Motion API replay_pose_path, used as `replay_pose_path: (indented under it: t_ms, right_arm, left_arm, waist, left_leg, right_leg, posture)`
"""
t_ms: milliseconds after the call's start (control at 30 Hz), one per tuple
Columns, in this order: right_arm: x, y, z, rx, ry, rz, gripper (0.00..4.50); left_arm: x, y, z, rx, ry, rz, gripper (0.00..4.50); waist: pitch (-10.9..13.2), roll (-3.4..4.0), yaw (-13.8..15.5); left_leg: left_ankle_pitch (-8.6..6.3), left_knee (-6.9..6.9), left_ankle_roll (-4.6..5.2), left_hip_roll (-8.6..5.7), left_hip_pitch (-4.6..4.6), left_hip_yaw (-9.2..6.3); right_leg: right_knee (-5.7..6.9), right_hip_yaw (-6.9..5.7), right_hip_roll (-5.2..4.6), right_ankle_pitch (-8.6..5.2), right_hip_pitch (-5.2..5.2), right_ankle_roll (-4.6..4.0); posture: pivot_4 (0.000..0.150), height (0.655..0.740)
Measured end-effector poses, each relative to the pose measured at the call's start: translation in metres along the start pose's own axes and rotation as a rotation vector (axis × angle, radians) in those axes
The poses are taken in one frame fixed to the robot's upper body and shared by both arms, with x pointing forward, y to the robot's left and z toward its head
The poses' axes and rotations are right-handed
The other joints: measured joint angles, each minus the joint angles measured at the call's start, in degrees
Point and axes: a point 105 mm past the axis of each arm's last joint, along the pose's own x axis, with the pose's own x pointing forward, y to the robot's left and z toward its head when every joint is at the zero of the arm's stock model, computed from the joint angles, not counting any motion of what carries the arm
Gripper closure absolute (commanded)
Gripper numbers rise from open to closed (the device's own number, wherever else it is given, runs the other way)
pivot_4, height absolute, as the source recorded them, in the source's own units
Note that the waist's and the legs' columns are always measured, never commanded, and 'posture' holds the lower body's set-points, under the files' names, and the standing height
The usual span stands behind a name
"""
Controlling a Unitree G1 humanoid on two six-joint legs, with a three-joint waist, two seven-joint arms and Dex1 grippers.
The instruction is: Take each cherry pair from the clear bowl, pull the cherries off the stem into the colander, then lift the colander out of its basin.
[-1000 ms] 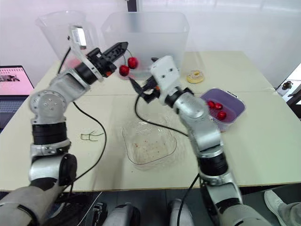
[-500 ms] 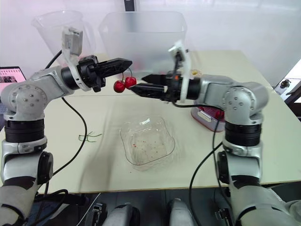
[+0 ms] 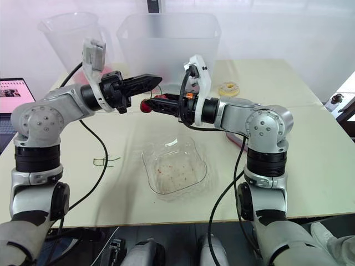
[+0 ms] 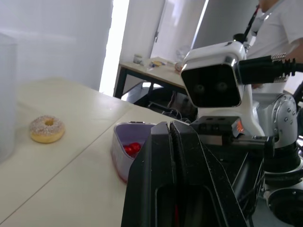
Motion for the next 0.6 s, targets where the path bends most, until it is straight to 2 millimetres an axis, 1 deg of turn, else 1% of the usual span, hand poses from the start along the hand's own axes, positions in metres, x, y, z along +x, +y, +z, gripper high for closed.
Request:
replay_pose_path:
  t_ms: [200, 300, 600]
  right_arm:
    - [-0.0022, 0.0016, -0.0039, 0.006, 0.006, -0.006, 1.74]
    - [-0.0029, -0.0012, -0.0072, 0.017, 0.010, -0.022, 2.56]
    - [-0.0027, -0.0052, -0.0091, 0.020, 0.014, -0.056, 2.56]
  left_arm:
    - [-0.0017, -0.0006, -0.0021, 0.008, 0.005, 0.002, 4.50]
    - [-0.0008, -0.0009, -0.0011, 0.016, -0.003, 0.004, 4.50]
    - [0.0005, -0.0008, -0.0017, 0.024, -0.004, 0.004, 4.50]
  waist:
    - [0.00, 0.00, 0.16]
    - [0.00, 0.00, 0.16]
    - [0.00, 0.00, 0.11]
  left_leg:
    - [0.00, 0.02, 0.00, -0.01, 0.00, 0.00]
    - [0.00, 0.02, 0.00, -0.02, 0.00, 0.01]
    - [0.00, 0.01, 0.00, -0.01, 0.00, 0.01]
  right_leg:
    - [0.00, 0.01, -0.01, 0.00, 0.02, 0.00]
    - [0.00, 0.01, -0.02, 0.00, 0.02, 0.00]
    - [0.00, 0.01, -0.01, 0.00, 0.01, 0.00]
  posture:
    - [0.150, 0.6863]
    - [0.150, 0.6863]
    - [0.150, 0.6863]
